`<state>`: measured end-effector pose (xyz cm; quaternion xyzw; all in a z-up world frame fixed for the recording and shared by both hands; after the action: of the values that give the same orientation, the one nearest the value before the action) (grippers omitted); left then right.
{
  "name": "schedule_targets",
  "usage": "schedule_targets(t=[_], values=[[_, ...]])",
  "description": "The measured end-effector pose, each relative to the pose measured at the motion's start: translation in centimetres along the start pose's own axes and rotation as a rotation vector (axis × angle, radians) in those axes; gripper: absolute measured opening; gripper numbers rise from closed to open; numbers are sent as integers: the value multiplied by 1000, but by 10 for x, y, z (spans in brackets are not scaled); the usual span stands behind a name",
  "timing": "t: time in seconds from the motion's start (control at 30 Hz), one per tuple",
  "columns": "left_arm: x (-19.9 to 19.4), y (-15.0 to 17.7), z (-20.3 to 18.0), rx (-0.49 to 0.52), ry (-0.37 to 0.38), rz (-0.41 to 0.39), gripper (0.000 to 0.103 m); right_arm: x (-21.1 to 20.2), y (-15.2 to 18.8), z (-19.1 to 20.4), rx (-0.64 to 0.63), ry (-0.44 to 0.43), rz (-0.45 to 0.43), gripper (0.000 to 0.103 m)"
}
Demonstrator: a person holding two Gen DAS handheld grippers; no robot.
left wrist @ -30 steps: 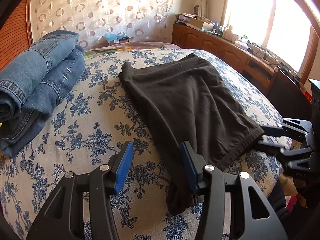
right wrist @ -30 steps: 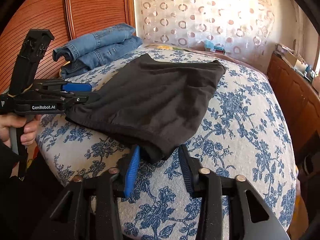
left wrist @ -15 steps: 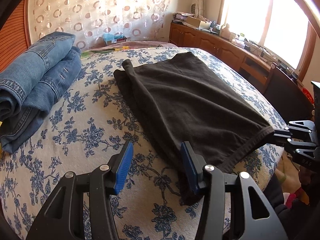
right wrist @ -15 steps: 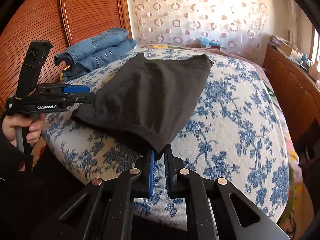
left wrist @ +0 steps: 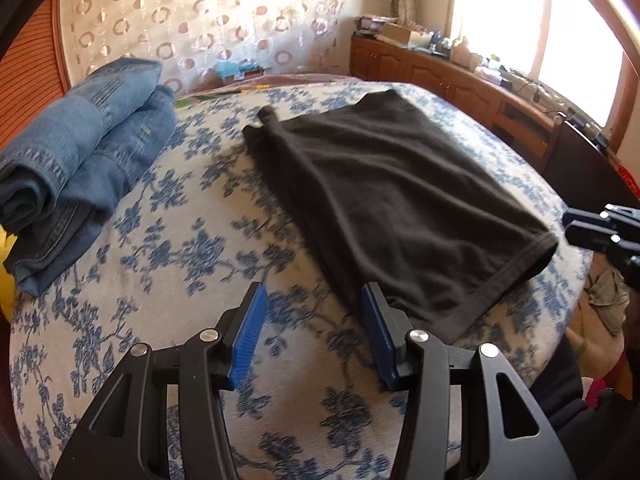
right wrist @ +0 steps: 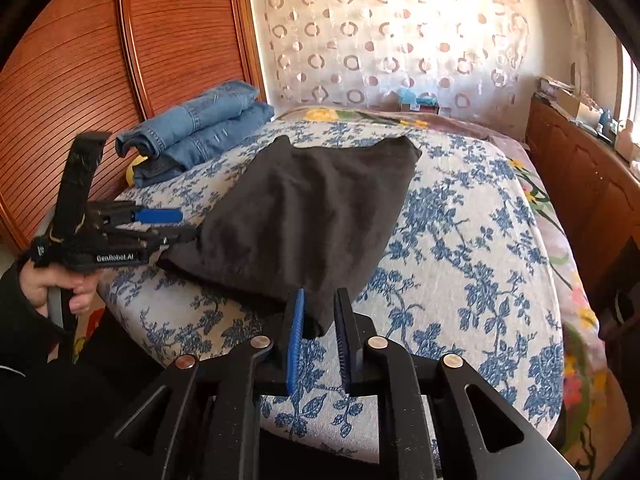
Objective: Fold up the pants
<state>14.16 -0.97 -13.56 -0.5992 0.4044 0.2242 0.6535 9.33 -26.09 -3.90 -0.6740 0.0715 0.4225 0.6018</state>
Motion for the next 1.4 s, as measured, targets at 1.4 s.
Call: schedule_targets(t=[1.4], values=[[-13,24,-24,-1,59,-21,58,43,6,-6,72,47,44,49]])
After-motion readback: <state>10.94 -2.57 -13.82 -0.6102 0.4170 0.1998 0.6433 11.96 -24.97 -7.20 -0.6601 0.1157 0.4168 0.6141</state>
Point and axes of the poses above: each gripper's, at about its wrist camera, not at the fingertips, and x roughly the way its jaws point, z to its left, y to its underside, the point moved 6 cm from there along x, roughly the way its jaws point, and after that the axes turned 4 degrees about z, right-handed, at the moved point
